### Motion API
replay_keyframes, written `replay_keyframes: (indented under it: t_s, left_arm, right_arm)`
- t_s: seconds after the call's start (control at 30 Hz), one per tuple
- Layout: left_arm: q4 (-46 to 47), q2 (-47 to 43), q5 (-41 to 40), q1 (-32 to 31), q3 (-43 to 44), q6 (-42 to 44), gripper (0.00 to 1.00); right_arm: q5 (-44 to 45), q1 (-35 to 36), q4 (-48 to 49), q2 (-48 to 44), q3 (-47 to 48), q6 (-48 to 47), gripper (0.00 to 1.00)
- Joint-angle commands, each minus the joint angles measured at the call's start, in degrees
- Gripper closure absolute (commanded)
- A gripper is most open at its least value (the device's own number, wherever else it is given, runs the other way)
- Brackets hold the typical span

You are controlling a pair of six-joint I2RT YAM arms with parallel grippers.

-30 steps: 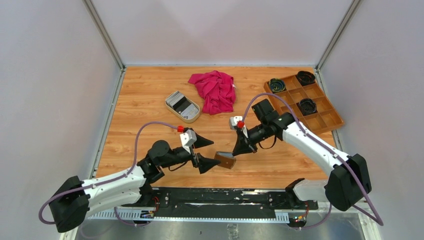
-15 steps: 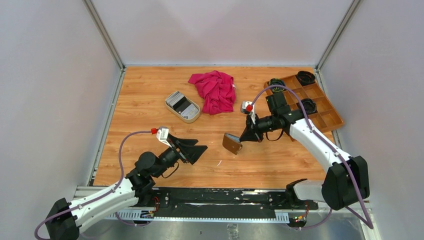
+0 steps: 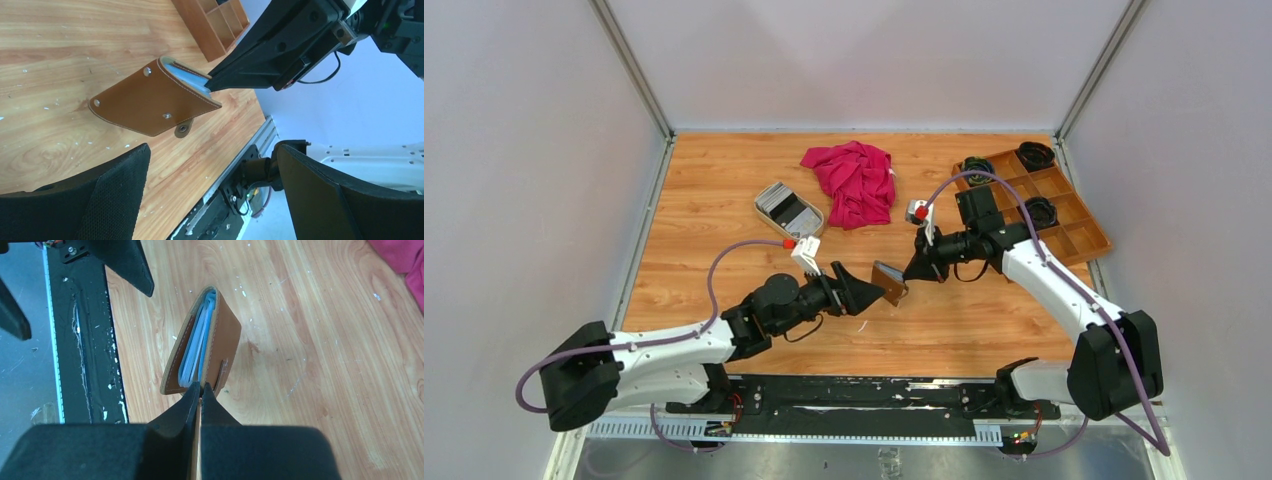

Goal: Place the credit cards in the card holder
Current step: Open the card holder at the center of the board.

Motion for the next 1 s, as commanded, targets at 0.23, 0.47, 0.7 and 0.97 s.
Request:
replay_keyframes:
  t_s: [0.23, 0.47, 0.7, 0.97]
  left_arm:
    - [-1.8, 12.4, -8.9, -2.4, 8.8, -7.5, 0.09]
    - [-2.5, 19.2, -10.3, -2.4, 11.3, -9.3, 0.20]
    - [-4.6, 22.1, -12.0, -2.4, 13.8, -7.9, 0.20]
    - [-5.6, 20.9, -14.2, -2.5, 13.5, -7.5, 0.26]
  right_arm:
    - [3.7, 1.5, 4.6, -0.1, -1.5, 4.1, 1.00]
    - [2.9, 1.5, 5.0, -0.5, -1.6, 4.5, 1.00]
    - [2.8, 1.7, 5.0, -0.8, -1.8, 4.0, 1.00]
    - [2.4, 2.0, 4.9, -0.9, -1.8, 3.5, 1.00]
